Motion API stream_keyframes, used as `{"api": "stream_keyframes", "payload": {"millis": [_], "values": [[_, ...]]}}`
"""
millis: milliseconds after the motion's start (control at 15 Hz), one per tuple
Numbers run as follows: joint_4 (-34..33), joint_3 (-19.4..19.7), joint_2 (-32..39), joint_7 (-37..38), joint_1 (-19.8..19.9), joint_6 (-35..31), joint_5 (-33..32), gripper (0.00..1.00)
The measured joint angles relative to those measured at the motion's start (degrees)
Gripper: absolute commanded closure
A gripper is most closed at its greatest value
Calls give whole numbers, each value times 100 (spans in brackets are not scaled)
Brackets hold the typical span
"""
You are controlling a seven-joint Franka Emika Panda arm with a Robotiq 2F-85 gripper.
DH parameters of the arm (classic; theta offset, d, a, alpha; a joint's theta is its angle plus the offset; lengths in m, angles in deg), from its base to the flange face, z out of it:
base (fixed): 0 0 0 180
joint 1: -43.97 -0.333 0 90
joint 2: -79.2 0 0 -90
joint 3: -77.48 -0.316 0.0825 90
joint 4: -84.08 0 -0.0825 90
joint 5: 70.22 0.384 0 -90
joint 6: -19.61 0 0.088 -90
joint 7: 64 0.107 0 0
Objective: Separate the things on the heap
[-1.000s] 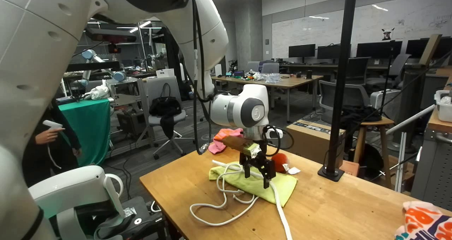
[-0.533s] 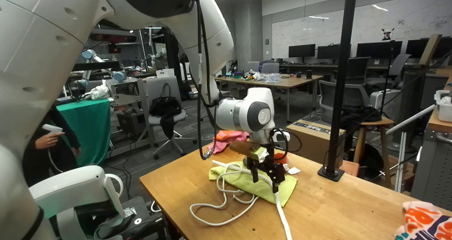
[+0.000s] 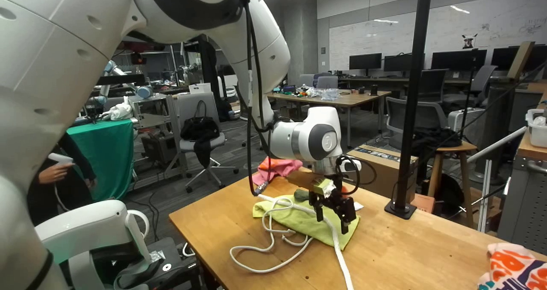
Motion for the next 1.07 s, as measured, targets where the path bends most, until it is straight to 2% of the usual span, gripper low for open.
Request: {"api": "stream_keyframes", "payload": {"millis": [600,667,733,1067], "values": [[-122,125,223,-6,59,4,-1,0],[-140,143,249,-6,65,4,0,25],[-163,156,277,-6,73,5,-1,25],[-245,175,350,-8,108,19,-1,67]]}}
